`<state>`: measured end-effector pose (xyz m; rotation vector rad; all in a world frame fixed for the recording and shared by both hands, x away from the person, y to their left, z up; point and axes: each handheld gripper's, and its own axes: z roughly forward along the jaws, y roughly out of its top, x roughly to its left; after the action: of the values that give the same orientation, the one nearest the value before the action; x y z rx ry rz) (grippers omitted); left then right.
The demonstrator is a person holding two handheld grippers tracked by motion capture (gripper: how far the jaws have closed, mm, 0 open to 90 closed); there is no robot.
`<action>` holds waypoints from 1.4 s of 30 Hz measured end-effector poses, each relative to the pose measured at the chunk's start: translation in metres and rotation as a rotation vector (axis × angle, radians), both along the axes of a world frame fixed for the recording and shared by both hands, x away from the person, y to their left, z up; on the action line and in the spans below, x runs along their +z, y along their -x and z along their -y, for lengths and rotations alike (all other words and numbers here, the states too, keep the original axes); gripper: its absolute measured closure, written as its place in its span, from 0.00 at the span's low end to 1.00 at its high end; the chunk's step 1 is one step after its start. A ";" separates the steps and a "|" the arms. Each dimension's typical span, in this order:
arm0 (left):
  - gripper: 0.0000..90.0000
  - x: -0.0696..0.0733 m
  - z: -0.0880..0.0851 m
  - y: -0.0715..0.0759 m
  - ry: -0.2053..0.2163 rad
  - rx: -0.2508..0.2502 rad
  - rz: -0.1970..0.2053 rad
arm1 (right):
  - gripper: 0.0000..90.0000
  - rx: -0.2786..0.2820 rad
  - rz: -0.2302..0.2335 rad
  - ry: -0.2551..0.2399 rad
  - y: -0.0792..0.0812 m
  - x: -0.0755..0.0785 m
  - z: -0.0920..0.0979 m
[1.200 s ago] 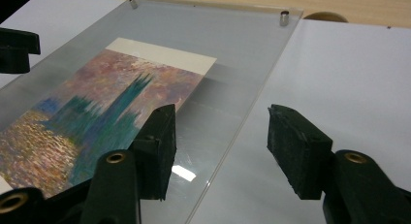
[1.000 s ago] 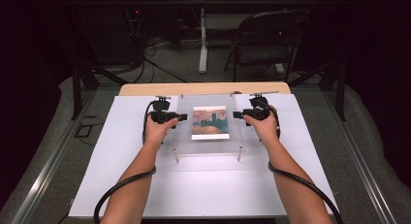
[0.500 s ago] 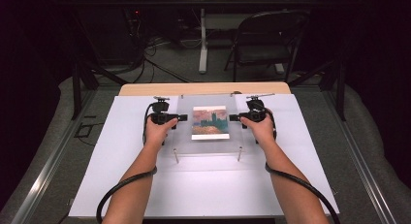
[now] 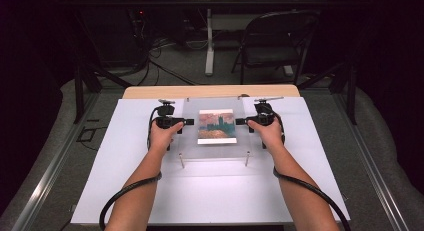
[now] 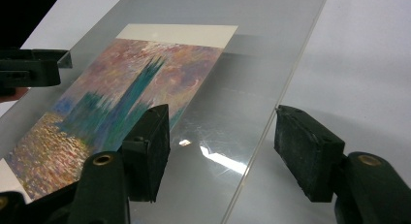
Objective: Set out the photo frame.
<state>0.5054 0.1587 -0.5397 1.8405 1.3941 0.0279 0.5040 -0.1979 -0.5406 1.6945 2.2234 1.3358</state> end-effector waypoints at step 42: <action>0.35 0.000 -0.001 0.000 0.031 -0.003 -0.035 | 0.39 -0.007 -0.032 -0.027 -0.001 -0.001 -0.004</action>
<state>0.5057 0.1602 -0.5401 1.8255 1.4079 -0.0273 0.5051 -0.1944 -0.5420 1.7432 2.2237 1.3527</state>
